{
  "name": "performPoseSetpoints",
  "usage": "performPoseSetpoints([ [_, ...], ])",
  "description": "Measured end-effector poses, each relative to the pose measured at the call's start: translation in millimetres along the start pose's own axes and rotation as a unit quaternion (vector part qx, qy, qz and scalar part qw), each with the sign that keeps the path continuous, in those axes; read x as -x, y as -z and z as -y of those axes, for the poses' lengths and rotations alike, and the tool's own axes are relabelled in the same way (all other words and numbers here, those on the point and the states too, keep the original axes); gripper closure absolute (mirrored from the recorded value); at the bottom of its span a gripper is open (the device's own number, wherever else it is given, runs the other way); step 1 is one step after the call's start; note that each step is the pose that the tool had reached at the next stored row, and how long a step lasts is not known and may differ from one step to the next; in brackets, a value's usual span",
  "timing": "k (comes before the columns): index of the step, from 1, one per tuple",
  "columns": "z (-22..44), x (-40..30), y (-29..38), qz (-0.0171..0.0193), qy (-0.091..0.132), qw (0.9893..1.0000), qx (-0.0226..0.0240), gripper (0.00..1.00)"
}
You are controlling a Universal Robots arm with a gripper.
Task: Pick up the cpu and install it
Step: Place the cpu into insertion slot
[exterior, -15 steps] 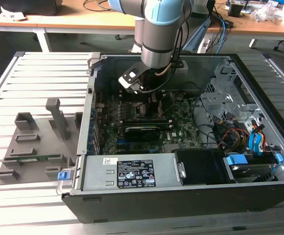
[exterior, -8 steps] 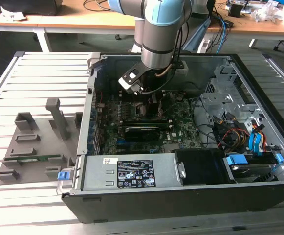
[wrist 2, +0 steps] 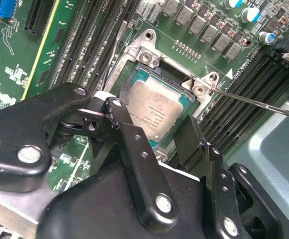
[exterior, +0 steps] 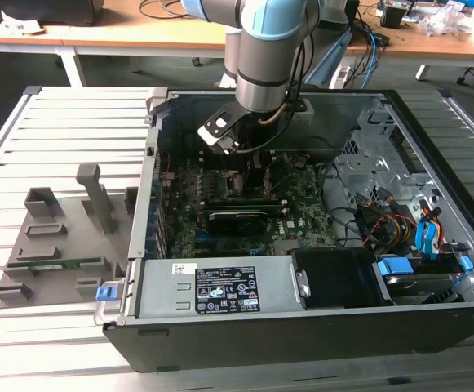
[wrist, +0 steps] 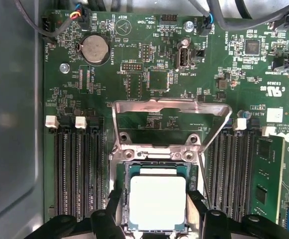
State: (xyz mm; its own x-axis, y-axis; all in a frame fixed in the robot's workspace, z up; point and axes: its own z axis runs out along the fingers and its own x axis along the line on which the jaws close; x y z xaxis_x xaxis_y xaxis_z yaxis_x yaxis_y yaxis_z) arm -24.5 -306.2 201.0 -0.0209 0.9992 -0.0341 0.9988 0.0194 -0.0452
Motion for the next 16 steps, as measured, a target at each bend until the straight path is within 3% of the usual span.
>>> performPoseSetpoints([
  [5, 0.4, 0.3, 9.2, 0.0000, 0.000, 1.0000, 0.0000, 0.38],
  [8, 1.0, 0.7, 21.0, 0.0000, 0.000, 1.0000, 0.0001, 0.38],
  [16, 1.4, 1.1, 29.9, 0.0000, 0.000, 1.0000, 0.0001, 0.89],
])
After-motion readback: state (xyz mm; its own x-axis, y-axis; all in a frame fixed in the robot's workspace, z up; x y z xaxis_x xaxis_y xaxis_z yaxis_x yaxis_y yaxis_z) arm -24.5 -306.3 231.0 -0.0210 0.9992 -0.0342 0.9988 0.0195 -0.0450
